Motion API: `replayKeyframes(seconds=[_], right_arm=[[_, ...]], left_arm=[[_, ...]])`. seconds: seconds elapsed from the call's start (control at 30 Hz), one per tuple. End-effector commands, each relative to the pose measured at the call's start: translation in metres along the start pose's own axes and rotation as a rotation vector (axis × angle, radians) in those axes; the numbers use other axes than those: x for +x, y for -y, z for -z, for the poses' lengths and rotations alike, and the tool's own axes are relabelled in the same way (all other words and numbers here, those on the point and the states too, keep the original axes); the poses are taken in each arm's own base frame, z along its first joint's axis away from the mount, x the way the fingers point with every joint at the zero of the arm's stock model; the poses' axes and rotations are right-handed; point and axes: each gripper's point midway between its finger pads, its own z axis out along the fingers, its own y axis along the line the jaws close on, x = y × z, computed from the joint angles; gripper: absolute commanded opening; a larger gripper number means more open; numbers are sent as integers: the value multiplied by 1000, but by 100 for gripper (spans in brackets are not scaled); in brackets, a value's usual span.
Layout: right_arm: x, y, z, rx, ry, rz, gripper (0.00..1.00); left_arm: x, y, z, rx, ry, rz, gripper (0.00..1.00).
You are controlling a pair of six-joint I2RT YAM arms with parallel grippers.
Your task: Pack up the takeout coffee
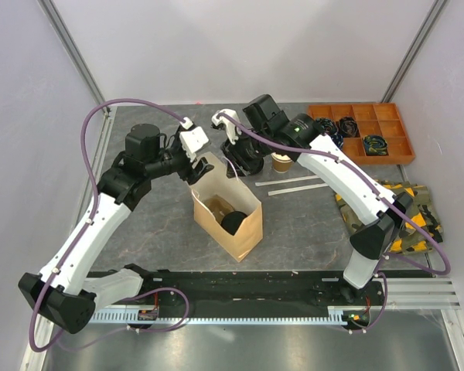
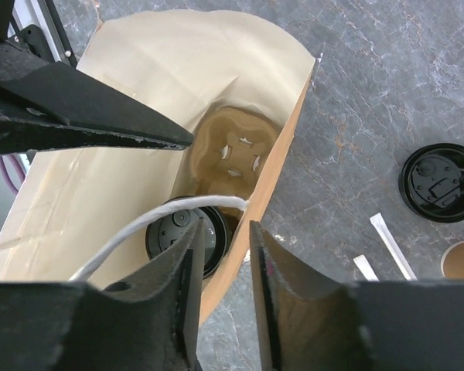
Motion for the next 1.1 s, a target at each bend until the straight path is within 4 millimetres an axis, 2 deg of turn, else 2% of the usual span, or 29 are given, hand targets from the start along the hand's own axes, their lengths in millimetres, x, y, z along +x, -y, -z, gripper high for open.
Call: replayKeyframes(seconds=[0.0, 0.23, 0.47, 0.53, 0.7, 0.87, 0.97, 1.03, 1.07], right_arm=[[-16, 1, 12, 6, 50, -3, 39], [-18, 9, 27, 32, 63, -17, 53], [-25, 16, 48, 63, 99, -22, 57], [-22, 20, 54, 70, 96, -11, 61], [-17, 20, 58, 61, 87, 3, 68], [-19, 27, 67, 80, 98, 12, 68], [-23, 39, 85, 106, 129, 18, 73], [-25, 60, 102, 171, 141, 36, 78], [-17, 74, 112, 202, 128, 14, 80]], left_arm=[[-3, -2, -2, 4, 9, 13, 73], [-14, -7, -1, 5, 29, 25, 73], [-20, -8, -1, 4, 38, 38, 73], [-22, -8, -1, 7, 42, 38, 73], [-21, -6, -5, 27, 43, 40, 74], [-23, -9, -4, 19, 45, 35, 74], [-30, -12, -3, 11, 57, 40, 75], [-39, -18, -3, 9, 73, 40, 81], [-40, -24, -3, -3, 72, 56, 86]])
